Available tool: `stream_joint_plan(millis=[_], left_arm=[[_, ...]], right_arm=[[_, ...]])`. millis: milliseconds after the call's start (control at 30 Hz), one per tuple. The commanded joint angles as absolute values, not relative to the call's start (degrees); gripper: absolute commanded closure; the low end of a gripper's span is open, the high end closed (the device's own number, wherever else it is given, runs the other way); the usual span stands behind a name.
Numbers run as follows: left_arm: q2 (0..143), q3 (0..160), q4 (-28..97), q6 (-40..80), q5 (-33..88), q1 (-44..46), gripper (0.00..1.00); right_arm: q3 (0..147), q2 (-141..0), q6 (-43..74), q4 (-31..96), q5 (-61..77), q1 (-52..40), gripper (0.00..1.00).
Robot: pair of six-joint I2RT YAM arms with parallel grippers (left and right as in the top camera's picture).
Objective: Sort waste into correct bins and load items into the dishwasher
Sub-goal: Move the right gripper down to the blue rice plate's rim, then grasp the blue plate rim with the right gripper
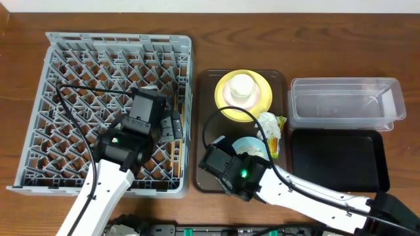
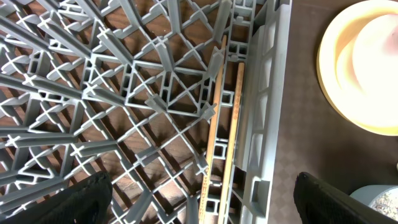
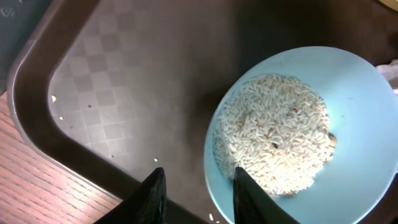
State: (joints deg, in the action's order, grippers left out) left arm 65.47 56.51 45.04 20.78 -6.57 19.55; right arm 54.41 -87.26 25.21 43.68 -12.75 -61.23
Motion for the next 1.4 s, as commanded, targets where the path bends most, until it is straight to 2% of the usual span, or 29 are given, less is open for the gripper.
stream_joint_plan(millis=[0,100,233,733,833,900,1367], left_arm=[[65.36,57.12,45.21,20.67,-7.27,19.31,0.06],[65.36,57.12,45.21,20.67,-7.27,19.31,0.06],[65.36,57.12,45.21,20.67,-7.27,19.31,0.05],[65.36,57.12,45.21,20.67,-7.27,19.31,0.06],[65.36,57.12,45.21,20.67,-7.27,19.31,0.06],[65.36,57.12,45.21,20.67,-7.27,19.31,0.06],[65.36,57.12,45.21,20.67,-7.27,19.31,0.05]], right_arm=[[54.30,-86.96,25.21,43.75,-14.11,-59.59,0.67],[53.34,-87.55,25.23,43.75,-12.91,-59.64,0.75],[51.22,-87.77,25.26,42.83,-8.58,-59.70,0.78],[47.79,-87.77,26.33,41.36,-8.29,-59.70,0.85],[47.77,-87.77,26.33,41.34,-8.27,-59.70,0.92],[47.77,-87.77,26.33,41.36,-8.27,-59.70,0.99],[54.92,-86.85,26.33,46.57,-20.38,-59.70,0.99]])
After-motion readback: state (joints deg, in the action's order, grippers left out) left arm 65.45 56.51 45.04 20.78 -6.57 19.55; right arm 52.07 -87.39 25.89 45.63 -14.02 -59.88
